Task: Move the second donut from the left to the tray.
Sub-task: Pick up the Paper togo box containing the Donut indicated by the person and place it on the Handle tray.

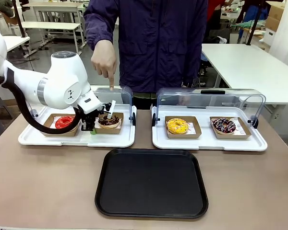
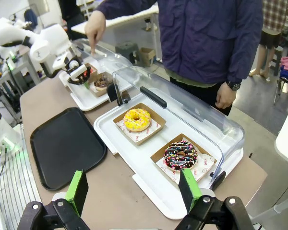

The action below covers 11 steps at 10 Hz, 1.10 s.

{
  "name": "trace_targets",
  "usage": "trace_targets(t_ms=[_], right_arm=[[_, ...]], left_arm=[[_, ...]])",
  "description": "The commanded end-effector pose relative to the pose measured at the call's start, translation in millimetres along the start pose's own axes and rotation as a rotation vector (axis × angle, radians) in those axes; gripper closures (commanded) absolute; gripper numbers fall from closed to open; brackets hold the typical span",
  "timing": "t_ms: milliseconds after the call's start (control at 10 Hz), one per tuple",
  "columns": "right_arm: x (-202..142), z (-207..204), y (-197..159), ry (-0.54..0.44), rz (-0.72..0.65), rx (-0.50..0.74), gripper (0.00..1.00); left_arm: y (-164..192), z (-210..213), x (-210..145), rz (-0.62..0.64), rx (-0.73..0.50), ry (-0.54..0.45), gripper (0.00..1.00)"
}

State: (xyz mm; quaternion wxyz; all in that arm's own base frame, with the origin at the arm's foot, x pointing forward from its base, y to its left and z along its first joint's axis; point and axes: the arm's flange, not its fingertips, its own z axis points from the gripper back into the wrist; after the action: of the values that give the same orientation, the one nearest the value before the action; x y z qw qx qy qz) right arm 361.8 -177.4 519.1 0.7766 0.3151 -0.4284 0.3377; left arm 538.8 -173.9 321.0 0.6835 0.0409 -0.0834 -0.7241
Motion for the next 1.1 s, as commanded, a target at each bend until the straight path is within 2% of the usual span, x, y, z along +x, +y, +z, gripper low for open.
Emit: trace_targets(t_ms=[0,100,200,600,800,1000], right_arm=[[2.7,-0.9,-2.3,-0.034,0.026,0.002,0.0],[2.7,-0.9,-2.3,-0.034,0.026,0.002,0.0],[2.7,-0.9,-2.3,-0.034,0.026,0.002,0.0],[2.7,-0.9,-2.3,-0.034,0.026,0.002,0.0],[2.7,-0.9,-2.3,-0.034,0.026,0.002,0.0],[2.7,-0.9,-2.3,-0.034,0.026,0.002,0.0]], left_arm=[[4.0,1.9,-1.9,0.006,0.022,0.018,1.0],[13.7,-4.5,-8.2,0.052,-0.027,-0.032,1.0],[0.8,0.5,-0.6,-0.003,0.003,0.003,1.0],[3.9,-2.6,-0.8,0.002,0.0,-0.002,0.98],[-12.0,33.4,-1.0,0.058,0.073,0.013,0.98],[-25.2,51.1,5.3,0.051,0.108,0.024,0.98]])
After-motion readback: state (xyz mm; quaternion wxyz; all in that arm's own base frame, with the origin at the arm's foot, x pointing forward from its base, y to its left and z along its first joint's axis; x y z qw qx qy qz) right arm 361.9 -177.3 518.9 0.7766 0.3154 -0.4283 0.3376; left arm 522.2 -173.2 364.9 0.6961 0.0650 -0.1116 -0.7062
